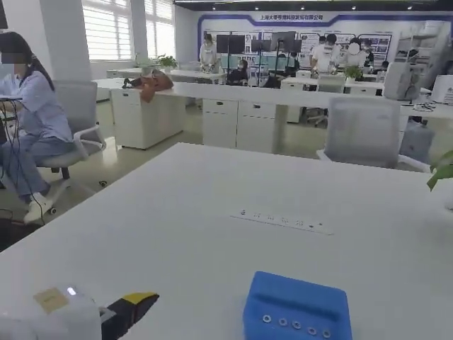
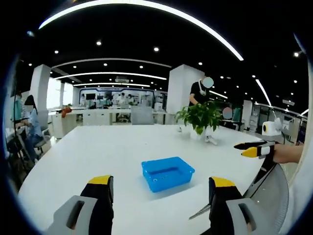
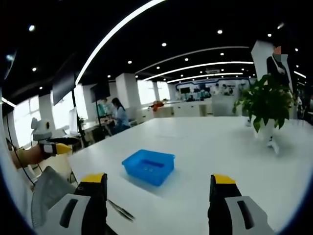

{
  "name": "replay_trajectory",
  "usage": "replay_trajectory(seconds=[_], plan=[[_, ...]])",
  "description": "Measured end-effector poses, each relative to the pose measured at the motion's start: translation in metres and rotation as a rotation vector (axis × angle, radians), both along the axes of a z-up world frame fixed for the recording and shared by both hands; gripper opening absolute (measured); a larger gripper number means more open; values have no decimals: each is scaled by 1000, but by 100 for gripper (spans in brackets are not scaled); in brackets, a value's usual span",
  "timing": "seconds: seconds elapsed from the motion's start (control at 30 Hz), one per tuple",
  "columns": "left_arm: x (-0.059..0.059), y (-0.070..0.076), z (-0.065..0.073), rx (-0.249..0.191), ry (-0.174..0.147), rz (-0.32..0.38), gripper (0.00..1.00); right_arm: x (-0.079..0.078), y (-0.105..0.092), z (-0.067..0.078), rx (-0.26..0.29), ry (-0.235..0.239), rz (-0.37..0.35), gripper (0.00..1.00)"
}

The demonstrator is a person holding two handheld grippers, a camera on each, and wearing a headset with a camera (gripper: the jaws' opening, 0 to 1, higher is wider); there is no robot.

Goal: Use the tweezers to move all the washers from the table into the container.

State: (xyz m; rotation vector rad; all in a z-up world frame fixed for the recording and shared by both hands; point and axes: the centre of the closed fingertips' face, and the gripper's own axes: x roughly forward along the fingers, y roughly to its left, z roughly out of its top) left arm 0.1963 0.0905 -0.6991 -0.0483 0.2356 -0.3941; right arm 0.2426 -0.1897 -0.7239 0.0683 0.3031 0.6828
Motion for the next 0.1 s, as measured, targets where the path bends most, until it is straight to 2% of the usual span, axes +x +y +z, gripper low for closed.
replay_trajectory(seconds=[0.1], plan=[[3,3,8,-49,-44,36,91,4,-1,4,13,-28,-24,96]])
